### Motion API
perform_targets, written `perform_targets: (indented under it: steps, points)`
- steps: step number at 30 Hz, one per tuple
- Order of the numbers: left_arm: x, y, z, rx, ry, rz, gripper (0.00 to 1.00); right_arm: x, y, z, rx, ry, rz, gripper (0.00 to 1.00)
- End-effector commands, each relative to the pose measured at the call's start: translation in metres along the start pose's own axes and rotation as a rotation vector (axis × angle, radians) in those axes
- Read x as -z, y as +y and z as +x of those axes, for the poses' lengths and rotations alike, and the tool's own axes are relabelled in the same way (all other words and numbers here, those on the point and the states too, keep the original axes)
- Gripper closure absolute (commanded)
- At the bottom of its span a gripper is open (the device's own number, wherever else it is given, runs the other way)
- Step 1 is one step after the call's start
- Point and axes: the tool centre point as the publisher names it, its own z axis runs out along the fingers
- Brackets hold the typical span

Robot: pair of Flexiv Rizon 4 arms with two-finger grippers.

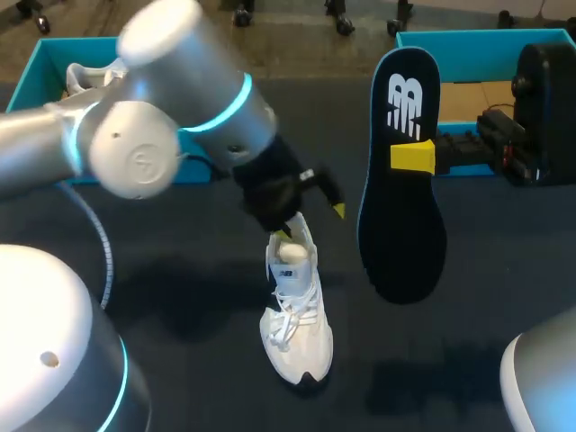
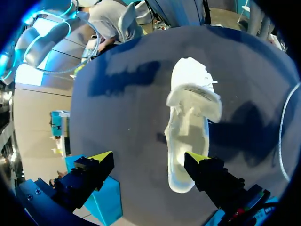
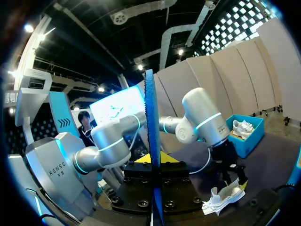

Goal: Take the shoe out of the shoebox, open the shoe tongue, remove and reinsert the insole, then place the shoe into the shoebox

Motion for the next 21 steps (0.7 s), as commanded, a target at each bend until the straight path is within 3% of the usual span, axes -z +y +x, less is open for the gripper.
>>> perform_targets:
  steps: [1, 4, 9, 14, 19, 21]
  points:
    - [0.011, -0.002, 0.018, -0.005, -0.134, 0.0, 0.0, -0.009, 0.002, 0.008, -0.001, -0.014, -0.005, 1.0]
    - [0.011, -0.002, 0.018, -0.005, -0.134, 0.0, 0.0, -0.009, 0.002, 0.008, -0.001, -0.014, -0.005, 1.0]
    - [0.017, 0.007, 0.017, -0.031, -0.278, -0.064, 0.0, -0.009, 0.002, 0.008, -0.001, -0.014, -0.005, 1.0]
    - [0.031, 0.014, 0.006, -0.052, -0.397, -0.064, 0.0, -0.009, 0.002, 0.008, -0.001, -0.014, -0.005, 1.0]
    - [0.049, 0.014, -0.008, -0.082, -0.51, -0.045, 0.0, -0.009, 0.002, 0.008, -0.001, -0.014, -0.005, 1.0]
    - [0.06, 0.017, -0.013, -0.094, -0.579, 0.015, 0.0, -0.009, 0.002, 0.008, -0.001, -0.014, -0.005, 1.0]
